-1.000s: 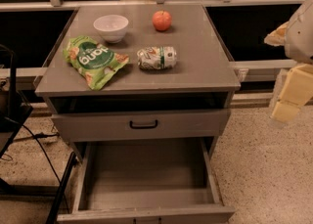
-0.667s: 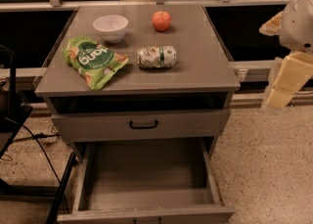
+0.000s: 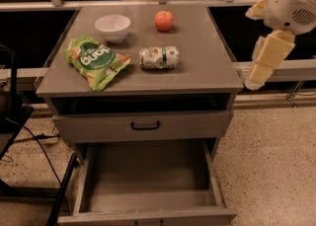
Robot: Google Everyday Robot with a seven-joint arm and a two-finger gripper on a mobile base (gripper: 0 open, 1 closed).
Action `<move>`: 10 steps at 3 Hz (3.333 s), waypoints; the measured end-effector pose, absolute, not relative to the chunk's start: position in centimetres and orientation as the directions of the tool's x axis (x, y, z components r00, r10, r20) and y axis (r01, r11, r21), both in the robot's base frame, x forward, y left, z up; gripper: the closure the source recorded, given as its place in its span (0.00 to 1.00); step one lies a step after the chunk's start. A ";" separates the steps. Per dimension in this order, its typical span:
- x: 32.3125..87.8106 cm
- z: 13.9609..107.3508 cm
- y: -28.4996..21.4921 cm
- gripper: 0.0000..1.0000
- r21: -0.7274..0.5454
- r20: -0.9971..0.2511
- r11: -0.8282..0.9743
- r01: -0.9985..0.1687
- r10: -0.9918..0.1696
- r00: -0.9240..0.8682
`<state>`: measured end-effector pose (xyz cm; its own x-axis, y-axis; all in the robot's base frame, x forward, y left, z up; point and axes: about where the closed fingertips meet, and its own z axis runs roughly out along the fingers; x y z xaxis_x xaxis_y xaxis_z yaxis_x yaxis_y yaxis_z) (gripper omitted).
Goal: Place 7up can into middle drawer
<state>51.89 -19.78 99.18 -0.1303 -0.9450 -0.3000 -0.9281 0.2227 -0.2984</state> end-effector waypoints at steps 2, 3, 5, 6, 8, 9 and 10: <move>59.5 98.6 -16.1 0.00 -0.276 -0.419 0.231 -0.933 -0.902 -0.100; 62.8 97.4 -14.0 0.00 -0.250 -0.503 0.231 -0.940 -0.861 -0.078; 65.6 95.1 -11.6 0.00 -0.203 -0.604 0.224 -0.953 -0.795 -0.058; 65.9 93.6 -11.6 0.00 -0.153 -0.638 0.230 -0.961 -0.766 -0.082; 67.9 90.4 -9.7 0.00 -0.104 -0.779 0.217 -0.971 -0.624 -0.056; 69.1 89.5 -8.2 0.00 -0.125 -0.837 0.198 -0.972 -0.547 -0.003; 69.6 89.0 -7.3 0.00 -0.136 -0.856 0.181 -0.974 -0.517 0.023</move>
Offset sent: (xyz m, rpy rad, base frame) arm 0.1236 0.0569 -0.0123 0.2071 0.0057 0.0379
